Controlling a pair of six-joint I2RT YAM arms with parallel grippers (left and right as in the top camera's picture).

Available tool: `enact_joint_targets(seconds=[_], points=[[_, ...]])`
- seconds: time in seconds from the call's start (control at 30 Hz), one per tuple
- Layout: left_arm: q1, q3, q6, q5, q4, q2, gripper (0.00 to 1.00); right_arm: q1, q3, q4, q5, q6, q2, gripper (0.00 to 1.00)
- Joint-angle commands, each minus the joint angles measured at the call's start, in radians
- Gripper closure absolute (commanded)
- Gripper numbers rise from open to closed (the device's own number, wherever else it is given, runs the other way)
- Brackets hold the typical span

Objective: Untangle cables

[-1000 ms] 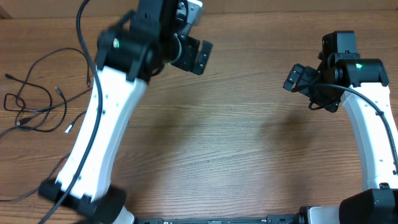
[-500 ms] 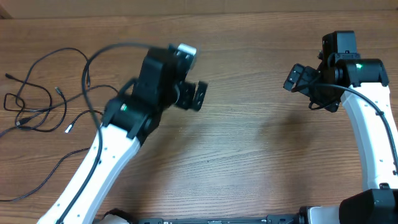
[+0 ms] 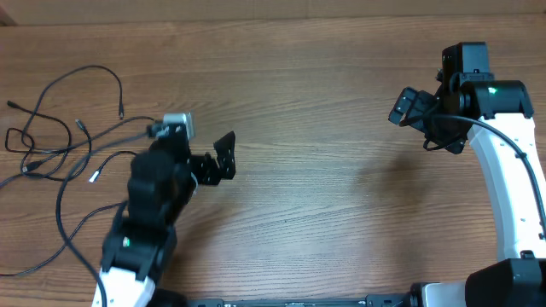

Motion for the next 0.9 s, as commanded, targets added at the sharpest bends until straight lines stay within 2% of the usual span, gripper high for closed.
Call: enact_joint_targets(seconds=[0.0, 0.1, 0.2, 0.6, 0.87], points=[[0.009, -0.151, -0.02, 0.018, 0.107, -0.138, 0.0, -0.004, -0.005, 0.004, -0.002, -0.006, -0.001, 0.0], [0.016, -0.269, 0.02, 0.039, 0.229, -0.218, 0.0, -0.004, -0.005, 0.004, -0.001, -0.006, -0.001, 0.0], [0.016, -0.4, 0.111, 0.081, 0.374, -0.321, 0.0, -0.004, -0.005, 0.004, -0.002, -0.006, -0.001, 0.0], [0.03, -0.665, 0.138, 0.049, 0.646, -0.587, 0.0, -0.004, -0.005, 0.004, -0.002, -0.006, -0.001, 0.0], [0.043, -0.681, 0.213, 0.053, 0.652, -0.669, 0.0, -0.004, -0.005, 0.004, -0.002, -0.006, -0.001, 0.0]])
